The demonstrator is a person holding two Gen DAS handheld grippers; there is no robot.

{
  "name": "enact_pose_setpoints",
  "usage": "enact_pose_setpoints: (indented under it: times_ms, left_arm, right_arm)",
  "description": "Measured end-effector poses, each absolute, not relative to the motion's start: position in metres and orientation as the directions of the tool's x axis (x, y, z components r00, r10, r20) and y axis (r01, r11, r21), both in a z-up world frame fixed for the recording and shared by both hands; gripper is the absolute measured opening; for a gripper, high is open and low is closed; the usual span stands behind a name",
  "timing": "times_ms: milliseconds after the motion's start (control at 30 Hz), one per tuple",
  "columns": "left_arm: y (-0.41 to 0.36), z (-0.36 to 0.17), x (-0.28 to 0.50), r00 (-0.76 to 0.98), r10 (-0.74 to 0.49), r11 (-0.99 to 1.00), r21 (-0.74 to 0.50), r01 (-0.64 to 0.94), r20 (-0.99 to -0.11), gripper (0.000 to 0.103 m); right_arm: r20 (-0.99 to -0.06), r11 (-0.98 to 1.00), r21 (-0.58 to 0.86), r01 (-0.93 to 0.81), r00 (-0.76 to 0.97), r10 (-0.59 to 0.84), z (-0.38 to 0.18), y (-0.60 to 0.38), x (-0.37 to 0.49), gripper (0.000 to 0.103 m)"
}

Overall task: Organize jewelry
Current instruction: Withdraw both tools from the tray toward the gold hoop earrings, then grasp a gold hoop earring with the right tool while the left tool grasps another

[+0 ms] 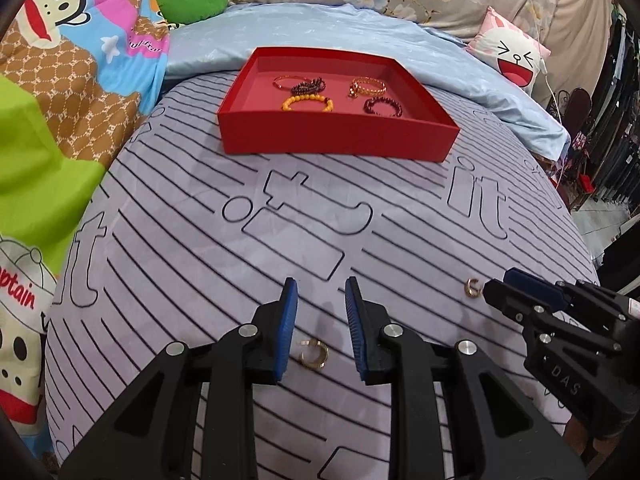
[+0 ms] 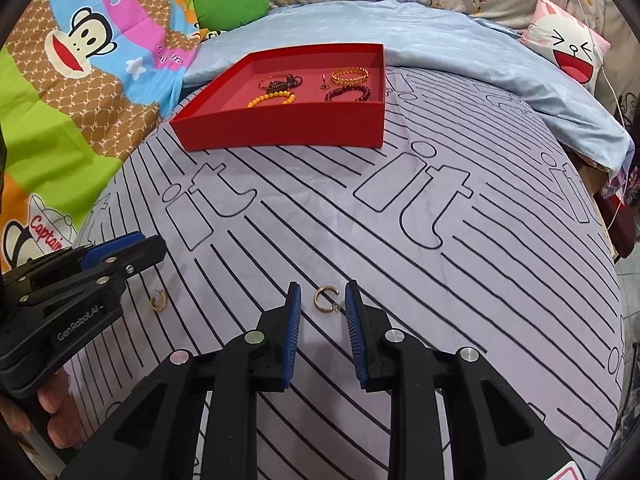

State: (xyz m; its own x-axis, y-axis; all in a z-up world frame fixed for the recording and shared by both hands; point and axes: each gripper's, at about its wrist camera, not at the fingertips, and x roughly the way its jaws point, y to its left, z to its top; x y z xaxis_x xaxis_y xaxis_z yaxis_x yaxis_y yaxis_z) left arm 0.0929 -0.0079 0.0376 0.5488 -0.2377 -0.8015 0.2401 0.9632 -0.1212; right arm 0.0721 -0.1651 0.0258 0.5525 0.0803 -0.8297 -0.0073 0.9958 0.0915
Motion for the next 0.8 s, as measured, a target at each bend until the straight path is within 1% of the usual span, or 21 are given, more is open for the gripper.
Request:
enact_pose_setpoints:
  times_ms: [33, 100, 267, 433, 633, 667, 767, 800]
  left_arm:
    - [-0.007, 0.036, 0.091, 0.550, -0.233, 0.964, -0.117, 0.238, -0.802, 0.031]
    - [-0.006, 0.034, 0.084, 0.559, -0.225, 0.965, -0.102, 0.242, -0.798, 0.034]
    - [-0.003, 0.029, 0.075, 0.556, -0.221, 0.965, -0.095, 0.246, -0.801, 0.036]
    - [0.001, 0.024, 0.069, 0.547, -0.221, 0.966, -0.102, 0.239, -0.808, 0.042]
    - [0.005, 0.017, 0.069, 0.533, -0.208, 0.969, -0.100, 0.224, -0.820, 0.042]
    - [0.005, 0.016, 0.069, 0.531, -0.208, 0.970, -0.100, 0.223, -0.822, 0.042]
    - [0.005, 0.014, 0.069, 0.527, -0.205, 0.970, -0.098, 0.224, -0.825, 0.042]
    - [0.005, 0.012, 0.069, 0.524, -0.204, 0.970, -0.097, 0.224, -0.827, 0.042]
  right_arm:
    - [-0.830, 0.996, 0.092, -0.006, 0.551, 0.080, 0.024, -0.166, 0.071, 0.030]
    - [-0.833, 0.996, 0.094, -0.003, 0.547, 0.080, 0.021, -0.166, 0.070, 0.032]
    - [-0.842, 0.996, 0.089, 0.000, 0.534, 0.075, 0.012, -0.166, 0.072, 0.032]
    - [-0.843, 0.997, 0.078, 0.000, 0.533, 0.066, 0.008, -0.164, 0.077, 0.032]
    - [-0.840, 0.999, 0.052, -0.007, 0.541, 0.048, 0.004, -0.159, 0.083, 0.032]
    - [-0.839, 0.999, 0.046, -0.008, 0.543, 0.043, 0.004, -0.158, 0.083, 0.031]
    - [-0.835, 0.999, 0.036, -0.004, 0.550, 0.032, 0.004, -0.158, 0.085, 0.025]
    - [-0.834, 0.999, 0.036, -0.002, 0.550, 0.031, 0.004, -0.159, 0.085, 0.021]
